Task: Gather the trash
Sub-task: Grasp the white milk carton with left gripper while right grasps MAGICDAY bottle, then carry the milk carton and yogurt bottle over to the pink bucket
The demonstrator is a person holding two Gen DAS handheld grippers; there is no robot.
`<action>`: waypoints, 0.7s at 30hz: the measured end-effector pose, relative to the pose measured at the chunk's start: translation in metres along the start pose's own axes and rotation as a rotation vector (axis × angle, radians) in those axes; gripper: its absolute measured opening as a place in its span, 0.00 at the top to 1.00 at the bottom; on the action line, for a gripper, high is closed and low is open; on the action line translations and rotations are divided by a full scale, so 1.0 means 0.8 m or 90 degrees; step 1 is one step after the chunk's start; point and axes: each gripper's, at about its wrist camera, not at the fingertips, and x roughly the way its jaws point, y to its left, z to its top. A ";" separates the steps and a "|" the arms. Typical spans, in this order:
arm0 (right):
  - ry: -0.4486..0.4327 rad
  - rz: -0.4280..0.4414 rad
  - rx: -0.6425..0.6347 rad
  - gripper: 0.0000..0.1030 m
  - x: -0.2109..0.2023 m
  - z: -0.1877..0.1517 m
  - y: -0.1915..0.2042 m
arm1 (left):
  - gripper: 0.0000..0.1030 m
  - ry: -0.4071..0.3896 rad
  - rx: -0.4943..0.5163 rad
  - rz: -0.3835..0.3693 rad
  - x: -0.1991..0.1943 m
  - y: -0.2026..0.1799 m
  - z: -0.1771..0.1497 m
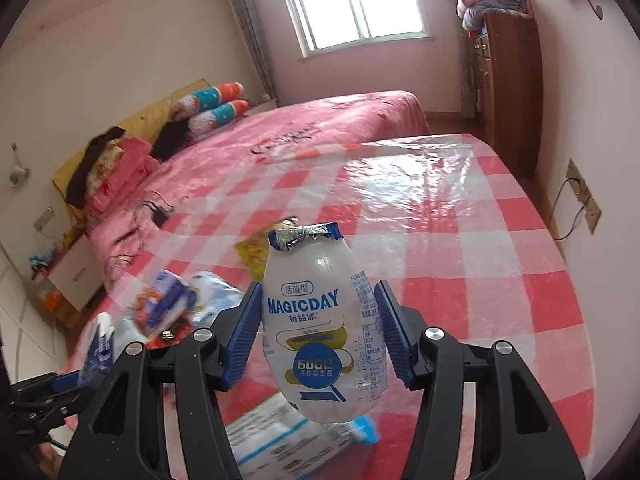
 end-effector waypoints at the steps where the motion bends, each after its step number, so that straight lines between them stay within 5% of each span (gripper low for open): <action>1: -0.002 0.006 0.000 0.44 -0.003 0.000 0.004 | 0.45 -0.006 -0.002 -0.002 -0.004 0.003 0.002; 21: 0.059 0.097 -0.082 0.44 0.002 -0.030 0.144 | 0.45 -0.046 -0.059 -0.007 -0.046 0.082 0.000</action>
